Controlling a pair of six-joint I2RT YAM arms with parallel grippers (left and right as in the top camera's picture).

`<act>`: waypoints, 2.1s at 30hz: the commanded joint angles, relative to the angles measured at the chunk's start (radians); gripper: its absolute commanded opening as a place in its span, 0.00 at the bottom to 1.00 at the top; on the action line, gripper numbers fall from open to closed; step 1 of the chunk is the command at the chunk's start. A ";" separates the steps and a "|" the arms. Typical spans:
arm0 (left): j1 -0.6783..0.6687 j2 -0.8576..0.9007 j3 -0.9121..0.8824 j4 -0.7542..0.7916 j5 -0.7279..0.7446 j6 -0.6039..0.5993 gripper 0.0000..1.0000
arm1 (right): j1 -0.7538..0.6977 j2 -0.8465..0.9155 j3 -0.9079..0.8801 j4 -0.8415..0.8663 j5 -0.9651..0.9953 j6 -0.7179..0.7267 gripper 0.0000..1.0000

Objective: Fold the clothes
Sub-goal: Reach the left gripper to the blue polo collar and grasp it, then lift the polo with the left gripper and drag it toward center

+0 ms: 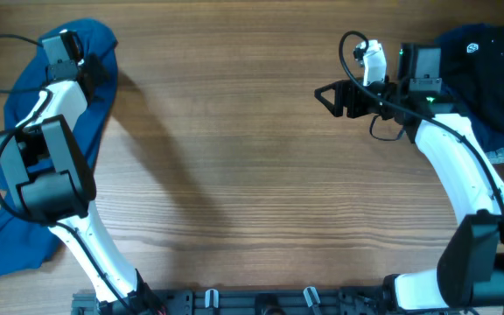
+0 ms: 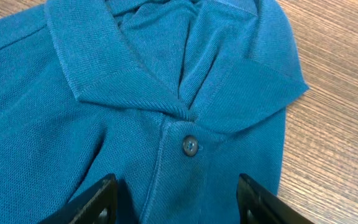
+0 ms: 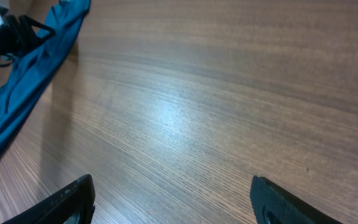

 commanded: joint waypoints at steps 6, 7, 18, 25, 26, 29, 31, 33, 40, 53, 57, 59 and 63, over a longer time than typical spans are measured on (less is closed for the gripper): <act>-0.006 0.090 0.014 0.009 0.055 -0.010 0.59 | -0.001 0.034 0.017 0.011 0.010 -0.010 0.78; -0.010 0.103 0.014 0.002 0.055 -0.010 0.56 | -0.001 0.034 0.017 0.010 0.010 -0.010 0.77; -0.060 -0.016 0.014 -0.054 0.062 -0.009 0.04 | -0.002 0.031 0.018 0.083 0.010 -0.001 0.72; -0.190 -0.285 0.014 -0.084 0.057 -0.009 0.04 | -0.001 -0.008 0.019 0.084 -0.006 0.042 0.66; -0.203 -0.317 0.014 -0.082 0.058 -0.009 0.04 | -0.001 -0.014 0.019 0.074 -0.010 0.043 0.66; -0.237 -0.411 0.014 -0.077 0.058 -0.009 0.04 | -0.001 -0.030 0.019 0.035 -0.010 0.042 0.66; -0.266 -0.478 0.014 -0.075 0.058 -0.009 0.04 | -0.001 -0.045 0.019 0.017 -0.010 0.043 0.65; -0.296 -0.536 0.014 -0.077 0.058 -0.009 0.04 | -0.002 -0.067 0.019 0.010 -0.027 0.043 0.65; -0.422 -0.724 0.014 -0.012 0.058 -0.010 0.04 | -0.002 -0.194 0.019 -0.056 -0.031 0.042 0.65; -0.637 -0.982 0.014 0.196 0.058 -0.064 0.04 | -0.076 -0.369 0.019 -0.138 -0.032 0.087 0.66; -0.705 -1.027 0.014 0.255 0.058 -0.108 0.04 | -0.150 -0.420 0.019 -0.169 -0.036 0.122 0.66; -0.739 -1.023 0.014 0.283 0.056 -0.108 0.04 | -0.190 -0.439 0.019 -0.177 -0.035 0.133 0.66; -0.806 -0.958 0.014 0.331 -0.036 -0.164 0.04 | -0.249 -0.447 0.019 -0.181 -0.035 0.184 0.66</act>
